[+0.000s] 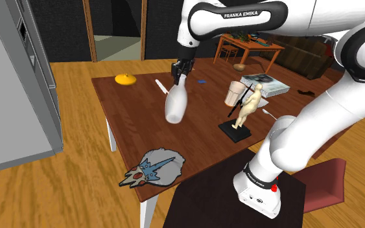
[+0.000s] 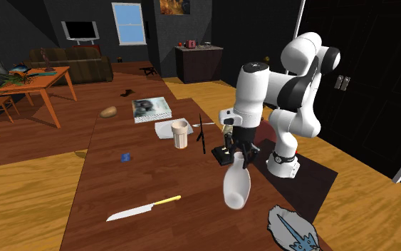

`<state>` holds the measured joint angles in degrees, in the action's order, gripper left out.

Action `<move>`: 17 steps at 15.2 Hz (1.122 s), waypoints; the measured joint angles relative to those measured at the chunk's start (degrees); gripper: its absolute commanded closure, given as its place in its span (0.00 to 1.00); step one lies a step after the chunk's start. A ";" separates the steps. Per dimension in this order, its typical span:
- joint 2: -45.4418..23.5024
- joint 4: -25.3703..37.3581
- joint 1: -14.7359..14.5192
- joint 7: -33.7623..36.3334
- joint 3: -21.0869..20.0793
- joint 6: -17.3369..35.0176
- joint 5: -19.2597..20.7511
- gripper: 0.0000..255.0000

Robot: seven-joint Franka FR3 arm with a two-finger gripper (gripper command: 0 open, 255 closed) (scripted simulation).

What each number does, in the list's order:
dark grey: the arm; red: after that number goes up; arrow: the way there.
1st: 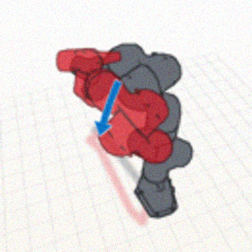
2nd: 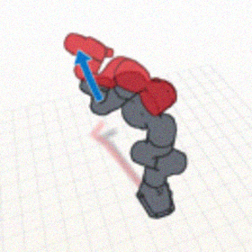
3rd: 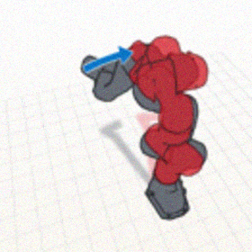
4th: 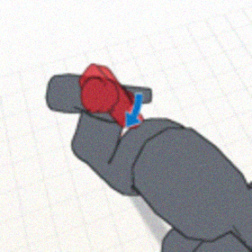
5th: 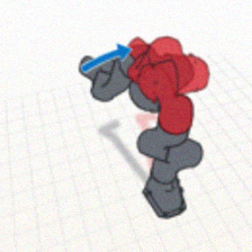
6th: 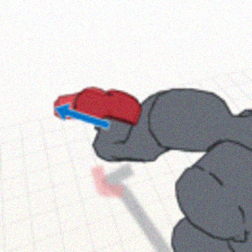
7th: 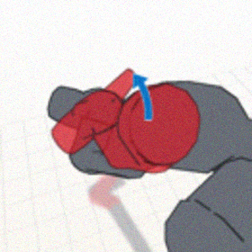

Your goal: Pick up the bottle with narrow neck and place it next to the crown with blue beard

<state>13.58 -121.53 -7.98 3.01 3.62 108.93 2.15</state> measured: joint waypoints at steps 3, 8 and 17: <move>-0.30 -1.83 -0.02 0.10 -0.02 2.12 0.00 1.00; -1.30 -4.87 0.04 0.06 0.10 6.16 0.04 1.00; -2.66 -8.58 0.06 0.13 0.18 11.26 0.05 1.00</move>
<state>10.92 -130.11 -7.92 3.14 3.80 120.19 2.20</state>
